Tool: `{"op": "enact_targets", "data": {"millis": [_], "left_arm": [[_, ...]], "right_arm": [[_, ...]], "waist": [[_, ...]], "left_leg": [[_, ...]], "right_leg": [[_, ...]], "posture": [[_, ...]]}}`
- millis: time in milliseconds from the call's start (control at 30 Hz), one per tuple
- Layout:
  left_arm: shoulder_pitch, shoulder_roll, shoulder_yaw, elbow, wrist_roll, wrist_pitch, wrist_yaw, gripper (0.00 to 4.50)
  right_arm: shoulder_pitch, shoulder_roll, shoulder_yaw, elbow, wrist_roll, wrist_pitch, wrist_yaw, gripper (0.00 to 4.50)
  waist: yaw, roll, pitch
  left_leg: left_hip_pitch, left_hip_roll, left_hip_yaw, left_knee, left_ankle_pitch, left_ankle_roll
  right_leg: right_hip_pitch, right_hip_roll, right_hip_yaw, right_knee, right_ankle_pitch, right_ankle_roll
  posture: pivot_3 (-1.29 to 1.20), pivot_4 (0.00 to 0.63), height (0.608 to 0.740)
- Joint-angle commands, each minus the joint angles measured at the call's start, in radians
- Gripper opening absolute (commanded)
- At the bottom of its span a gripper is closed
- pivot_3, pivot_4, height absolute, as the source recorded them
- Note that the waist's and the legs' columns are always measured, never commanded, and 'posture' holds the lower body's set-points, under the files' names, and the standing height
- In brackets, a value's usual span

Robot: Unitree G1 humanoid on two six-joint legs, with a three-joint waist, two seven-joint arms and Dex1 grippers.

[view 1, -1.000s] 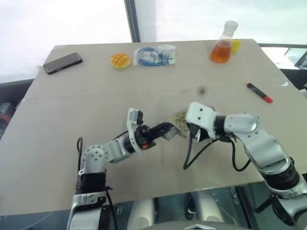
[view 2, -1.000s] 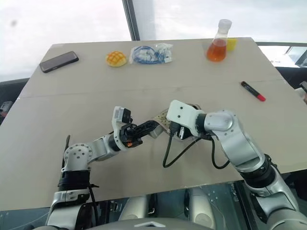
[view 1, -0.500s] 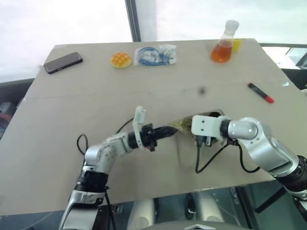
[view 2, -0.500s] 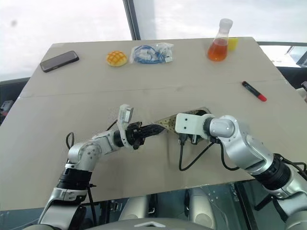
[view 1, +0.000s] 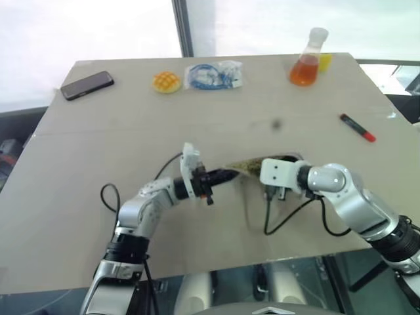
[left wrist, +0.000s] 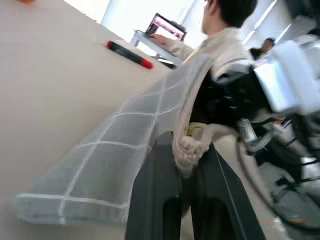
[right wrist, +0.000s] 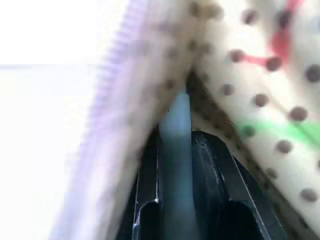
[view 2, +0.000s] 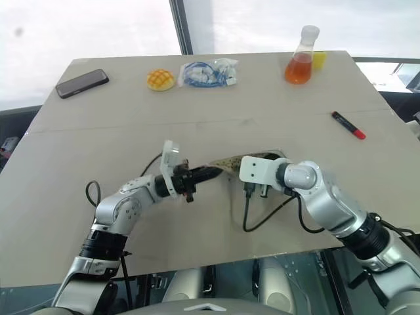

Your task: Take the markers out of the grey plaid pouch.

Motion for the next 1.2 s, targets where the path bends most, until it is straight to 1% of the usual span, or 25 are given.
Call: {"op": "enact_targets", "data": {"millis": [33,100,167,233,333,433,533,633,700,800,833,900,967,1000,1133,1200], "left_arm": [[-0.010,0.044,0.091,0.024,0.074,-0.179,0.008,0.00],[-0.012,0.044,0.091,0.005,0.079,-0.217,0.001,0.00],[-0.010,0.046,0.084,-0.015,0.075,-0.219,-0.006,0.00],[-0.002,0.055,0.062,-0.023,0.100,-0.252,-0.022,0.00],[0.018,0.066,0.029,-0.039,0.149,-0.269,-0.008,0.00],[0.021,0.075,-0.004,-0.025,0.230,-0.309,0.023,0.00],[0.019,0.069,-0.028,-0.016,0.278,-0.363,0.029,0.00],[0.003,0.061,-0.023,0.027,0.302,-0.387,0.065,0.00],[-0.018,0.073,-0.019,0.089,0.342,-0.421,0.094,0.00],[-0.062,0.079,-0.003,0.172,0.376,-0.440,0.148,0.00],[-0.074,0.077,-0.002,0.191,0.385,-0.443,0.162,0.00],[-0.082,0.070,-0.010,0.209,0.386,-0.470,0.151,0.00],[-0.075,0.066,-0.022,0.209,0.383,-0.493,0.131,0.00],[-0.067,0.062,-0.026,0.205,0.373,-0.495,0.119,0.00],[-0.046,0.050,-0.015,0.220,0.338,-0.492,0.106,0.00],[-0.052,0.040,-0.003,0.237,0.322,-0.470,0.117,0.00]], "right_arm": [[0.011,-0.057,-0.078,0.076,-0.051,-0.013,-0.027,0.27],[0.005,-0.021,-0.085,0.083,-0.040,-0.013,-0.047,0.27],[-0.001,-0.014,-0.073,0.091,-0.049,-0.022,-0.053,0.27],[-0.002,0.010,-0.084,0.100,-0.043,-0.025,-0.072,0.27],[-0.015,0.057,-0.142,0.106,-0.015,0.001,-0.114,0.27],[-0.022,0.107,-0.211,0.083,0.053,0.037,-0.112,0.27],[-0.040,0.140,-0.241,0.058,0.096,0.081,-0.103,0.26],[-0.044,0.144,-0.248,0.051,0.117,0.087,-0.100,0.26],[-0.015,0.123,-0.270,0.037,0.149,0.029,-0.074,0.26],[0.003,0.074,-0.283,-0.008,0.178,0.009,-0.030,0.26],[-0.002,0.073,-0.280,-0.020,0.189,-0.006,-0.023,0.26],[-0.015,0.109,-0.276,-0.043,0.227,-0.054,-0.023,0.26],[-0.023,0.111,-0.251,-0.035,0.211,-0.116,-0.028,0.26],[-0.021,0.131,-0.259,-0.027,0.225,-0.135,-0.037,0.26],[-0.016,0.225,-0.357,-0.042,0.338,-0.134,-0.081,0.26],[-0.009,0.293,-0.435,-0.047,0.430,-0.117,-0.117,0.26]], "waist": [[0.001,0.000,0.000],[0.002,0.000,0.000],[0.002,0.000,0.000],[0.003,0.000,0.000],[0.003,0.000,0.000],[0.008,0.000,0.000],[0.013,0.000,0.000],[0.014,0.000,0.000],[0.015,0.000,0.000],[0.016,0.001,0.000],[0.015,0.001,0.000],[0.013,0.001,0.000],[0.011,0.001,0.000],[0.012,0.001,0.000],[0.014,0.001,0.001],[0.016,0.001,0.001]], "left_leg": [[0.000,0.000,0.000,0.000,0.000,0.000],[0.000,0.000,0.001,0.000,0.000,0.000],[0.000,0.000,0.001,-0.001,0.000,0.000],[0.000,0.001,0.001,-0.001,0.000,0.000],[0.000,0.001,0.002,-0.001,0.000,0.000],[0.000,0.000,0.002,0.000,0.000,0.000],[0.000,0.000,0.002,0.000,0.000,0.000],[0.000,0.001,0.002,0.000,0.000,0.000],[0.000,0.001,0.002,0.000,0.000,0.000],[-0.001,0.000,0.002,0.000,0.000,0.000],[-0.001,0.000,0.002,0.000,0.000,0.000],[-0.001,0.000,0.002,0.000,0.000,0.000],[0.000,0.001,0.003,0.000,0.000,0.000],[0.000,0.001,0.002,0.000,0.000,0.000],[-0.001,0.001,0.003,0.000,0.000,0.000],[-0.001,0.001,0.002,0.000,0.000,0.000]], "right_leg": [[0.000,0.000,0.000,0.000,0.000,0.000],[0.000,0.000,0.000,0.000,0.000,0.000],[-0.001,0.000,0.000,0.000,0.000,0.000],[-0.001,0.001,0.000,0.000,0.000,0.000],[-0.001,0.001,0.000,0.000,0.000,0.000],[0.000,0.001,0.000,0.000,0.000,0.000],[0.000,0.001,0.000,0.000,0.000,0.000],[0.000,0.001,0.000,0.000,0.000,0.000],[0.000,0.001,0.000,0.000,0.000,0.000],[0.000,0.001,-0.001,0.000,0.000,0.000],[0.000,0.001,-0.001,0.000,0.000,0.000],[0.000,0.001,-0.001,0.000,0.001,0.001],[0.000,0.002,-0.001,0.000,0.002,0.003],[0.000,0.002,-0.001,0.000,0.002,0.003],[0.000,0.002,0.000,0.000,0.002,0.004],[0.000,0.002,-0.001,0.000,0.002,0.003]], "posture": [[0.00,0.150,0.740],[0.00,0.150,0.740],[0.00,0.150,0.740],[0.00,0.150,0.740],[0.00,0.150,0.740],[0.00,0.150,0.740],[0.00,0.150,0.740],[0.00,0.150,0.740],[0.00,0.150,0.740],[0.00,0.150,0.740],[0.00,0.150,0.740],[0.00,0.150,0.740],[0.00,0.150,0.740],[0.00,0.150,0.740],[0.00,0.150,0.740],[0.00,0.150,0.740]]}}
